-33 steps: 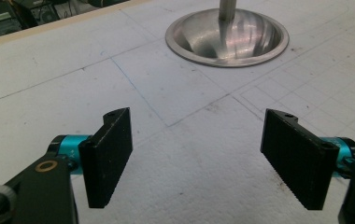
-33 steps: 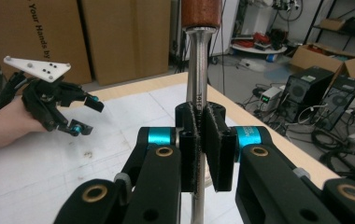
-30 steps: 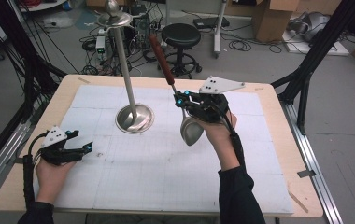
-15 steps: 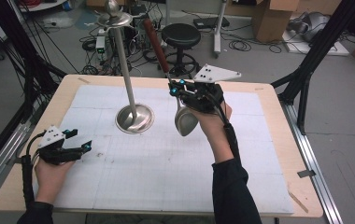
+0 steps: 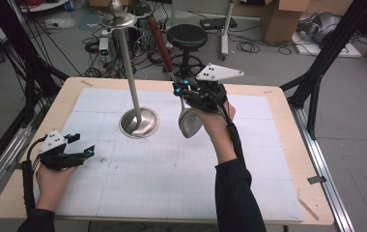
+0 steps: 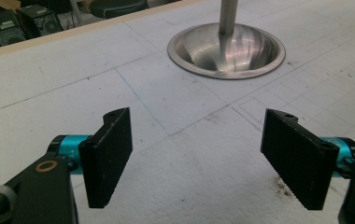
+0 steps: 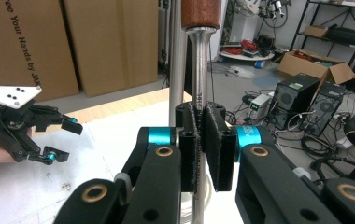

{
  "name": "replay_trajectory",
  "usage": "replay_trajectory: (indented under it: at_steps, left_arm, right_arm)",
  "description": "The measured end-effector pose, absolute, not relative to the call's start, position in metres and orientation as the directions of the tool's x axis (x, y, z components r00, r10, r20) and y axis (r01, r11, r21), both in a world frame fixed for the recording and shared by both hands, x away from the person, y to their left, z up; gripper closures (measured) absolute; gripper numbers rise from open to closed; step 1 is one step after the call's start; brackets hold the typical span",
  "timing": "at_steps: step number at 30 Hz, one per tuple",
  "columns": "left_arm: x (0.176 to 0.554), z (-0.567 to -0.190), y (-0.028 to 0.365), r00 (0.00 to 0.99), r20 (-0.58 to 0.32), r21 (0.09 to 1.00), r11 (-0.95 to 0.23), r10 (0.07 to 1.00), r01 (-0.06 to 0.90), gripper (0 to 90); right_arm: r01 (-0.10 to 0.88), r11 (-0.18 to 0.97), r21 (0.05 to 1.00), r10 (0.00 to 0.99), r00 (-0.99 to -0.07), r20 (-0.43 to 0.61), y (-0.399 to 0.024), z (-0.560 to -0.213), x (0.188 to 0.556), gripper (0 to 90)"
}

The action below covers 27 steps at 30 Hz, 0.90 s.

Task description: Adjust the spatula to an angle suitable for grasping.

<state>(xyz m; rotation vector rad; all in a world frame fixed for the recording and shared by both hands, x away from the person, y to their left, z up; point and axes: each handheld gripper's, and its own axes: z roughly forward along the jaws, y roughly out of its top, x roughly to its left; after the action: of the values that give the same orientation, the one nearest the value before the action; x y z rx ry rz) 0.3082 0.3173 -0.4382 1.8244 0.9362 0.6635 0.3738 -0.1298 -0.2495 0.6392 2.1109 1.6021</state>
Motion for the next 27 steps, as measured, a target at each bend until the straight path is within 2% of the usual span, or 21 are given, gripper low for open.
replay_trajectory:
  at_steps: [27]
  left_arm:
    - [0.308,-0.439,0.317,0.563,0.047,0.904,-0.275,0.825,0.327,25.6]
  right_arm:
    - [0.122,0.251,0.96,0.563,-0.825,-0.042,-0.107,-0.256,0.392,84.7]
